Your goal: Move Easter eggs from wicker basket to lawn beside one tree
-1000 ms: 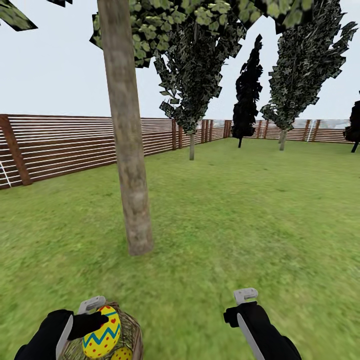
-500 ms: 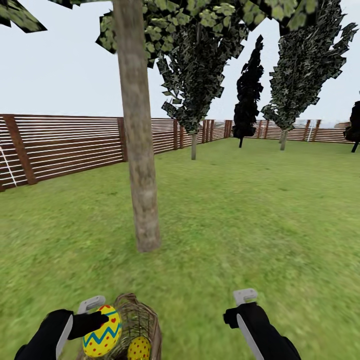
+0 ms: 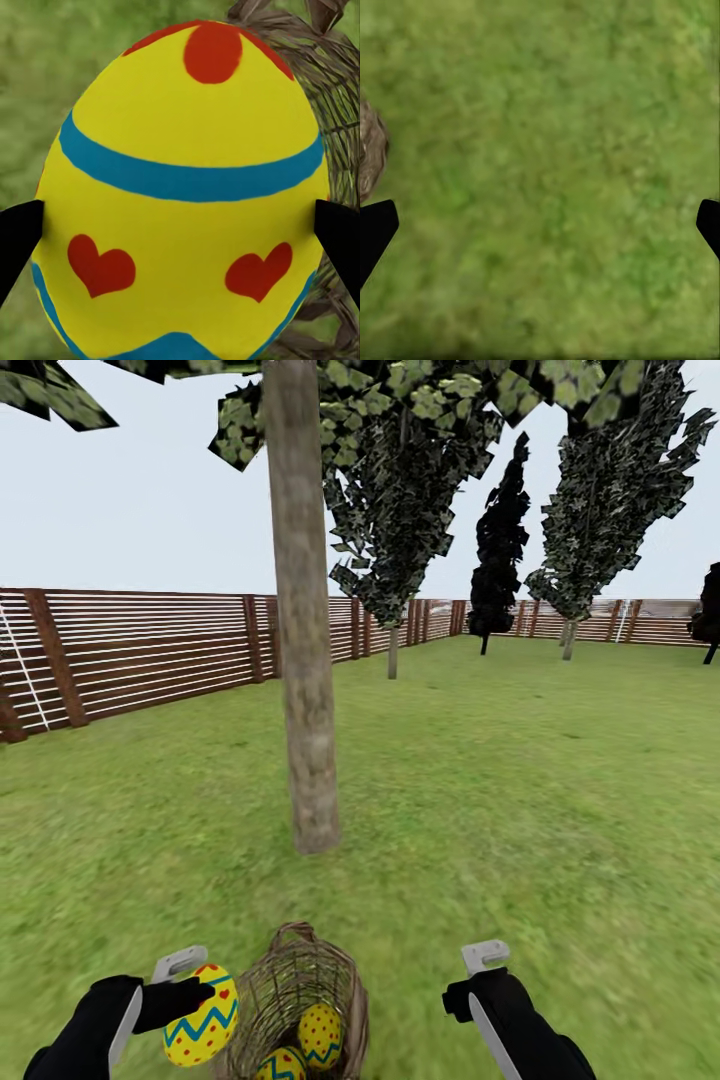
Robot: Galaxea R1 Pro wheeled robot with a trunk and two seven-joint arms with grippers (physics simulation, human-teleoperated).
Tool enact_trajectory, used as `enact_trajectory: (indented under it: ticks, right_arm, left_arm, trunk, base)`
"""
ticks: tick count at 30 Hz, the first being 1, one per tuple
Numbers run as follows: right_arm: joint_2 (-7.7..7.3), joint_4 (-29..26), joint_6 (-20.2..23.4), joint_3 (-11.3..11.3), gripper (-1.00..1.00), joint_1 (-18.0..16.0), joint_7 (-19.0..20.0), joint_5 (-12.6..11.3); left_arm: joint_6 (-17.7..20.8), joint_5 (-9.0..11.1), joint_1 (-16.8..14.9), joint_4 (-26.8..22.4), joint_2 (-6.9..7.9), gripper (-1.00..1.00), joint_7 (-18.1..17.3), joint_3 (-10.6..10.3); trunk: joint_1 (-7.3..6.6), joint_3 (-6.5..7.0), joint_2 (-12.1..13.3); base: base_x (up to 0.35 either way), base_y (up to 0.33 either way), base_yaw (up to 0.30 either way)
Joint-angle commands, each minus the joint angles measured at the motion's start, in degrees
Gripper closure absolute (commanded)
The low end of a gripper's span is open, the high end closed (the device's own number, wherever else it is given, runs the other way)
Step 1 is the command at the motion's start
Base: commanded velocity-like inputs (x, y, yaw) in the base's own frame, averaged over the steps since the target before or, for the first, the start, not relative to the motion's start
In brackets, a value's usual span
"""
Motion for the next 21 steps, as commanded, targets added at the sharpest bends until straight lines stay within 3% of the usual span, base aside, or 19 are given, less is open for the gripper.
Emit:
enact_trajectory:
  ticks: [1, 7, 17, 21]
  right_arm:
    - [-0.03, -0.06, 0.19, 0.12, -1.0, -0.04, -0.57, -0.6]
    - [-0.03, -0.05, 0.19, 0.12, -1.0, -0.04, -0.57, -0.6]
    - [-0.12, -0.13, 0.18, 0.06, -1.0, -0.04, -0.57, -0.6]
    - [-0.04, -0.13, 0.32, 0.17, -1.0, -0.04, -0.72, -0.34]
  left_arm:
    - [0.15, -0.58, -0.07, -0.05, -0.01, 1.0, -0.54, 0.22]
    - [0.36, -0.49, -0.06, -0.47, 0.15, 1.0, -0.61, 0.31]
    - [0.13, -0.56, -0.04, -0.5, 0.18, 1.0, -0.53, 0.31]
    - [0.15, -0.56, -0.08, -0.5, 0.17, 1.0, -0.53, 0.31]
  trunk:
    - [-0.02, -0.06, -0.04]
    - [-0.02, -0.06, -0.04]
    - [-0.02, -0.06, -0.04]
    - [-0.02, -0.06, -0.04]
  base:
    - [-0.196, 0.293, 0.0]
    - [-0.157, 0.237, 0.0]
    - [-0.004, 0.006, 0.0]
    - [0.0, 0.0, 0.209]
